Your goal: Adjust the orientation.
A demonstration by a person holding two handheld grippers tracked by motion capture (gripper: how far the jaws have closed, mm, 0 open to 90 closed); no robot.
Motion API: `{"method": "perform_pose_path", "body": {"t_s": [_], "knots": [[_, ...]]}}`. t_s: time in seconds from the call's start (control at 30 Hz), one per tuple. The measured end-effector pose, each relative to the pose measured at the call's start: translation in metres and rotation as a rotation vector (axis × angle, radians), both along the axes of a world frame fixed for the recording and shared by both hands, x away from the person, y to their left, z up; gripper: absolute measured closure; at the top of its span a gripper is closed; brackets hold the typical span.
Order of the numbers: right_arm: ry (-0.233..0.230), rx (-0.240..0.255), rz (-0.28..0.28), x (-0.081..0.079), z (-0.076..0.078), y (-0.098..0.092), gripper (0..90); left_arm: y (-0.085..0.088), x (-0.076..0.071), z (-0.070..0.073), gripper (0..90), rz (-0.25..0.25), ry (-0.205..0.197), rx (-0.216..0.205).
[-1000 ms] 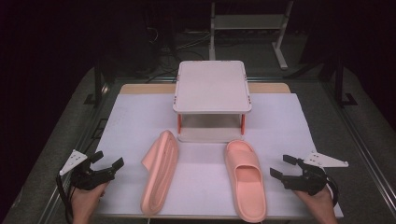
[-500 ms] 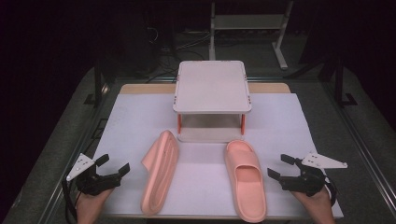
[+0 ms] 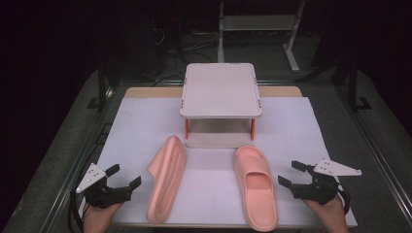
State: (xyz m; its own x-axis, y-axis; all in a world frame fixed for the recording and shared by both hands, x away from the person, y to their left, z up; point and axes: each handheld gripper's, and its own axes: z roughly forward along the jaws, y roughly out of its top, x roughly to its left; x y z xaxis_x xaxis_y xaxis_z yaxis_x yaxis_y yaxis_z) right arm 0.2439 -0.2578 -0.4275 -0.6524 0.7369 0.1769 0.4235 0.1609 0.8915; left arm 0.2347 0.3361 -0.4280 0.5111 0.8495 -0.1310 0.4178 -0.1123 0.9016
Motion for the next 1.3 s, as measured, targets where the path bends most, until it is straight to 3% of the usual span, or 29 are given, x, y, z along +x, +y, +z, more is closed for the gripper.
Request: {"method": "perform_pose_path", "body": {"t_s": [0.5, 0.67, 1.0, 1.3], "knots": [[-0.003, -0.003, 0.031, 0.0, 0.0, 0.005, 18.3, -0.024, 0.011, -0.007, 7.7, -0.104, 0.044, 0.104], [0.008, -0.001, 0.036, 0.001, -0.001, 0.006, 18.3, -0.027, 0.024, -0.01, 15.5, -0.123, 0.108, 0.101], [0.011, 0.002, 0.037, 0.001, -0.001, 0.005, 18.3, -0.033, 0.034, -0.012, 34.7, -0.151, 0.133, 0.113], [0.01, -0.003, 0.038, 0.001, -0.001, 0.006, 18.6, -0.037, 0.037, -0.013, 39.4, -0.148, 0.144, 0.111]]}}
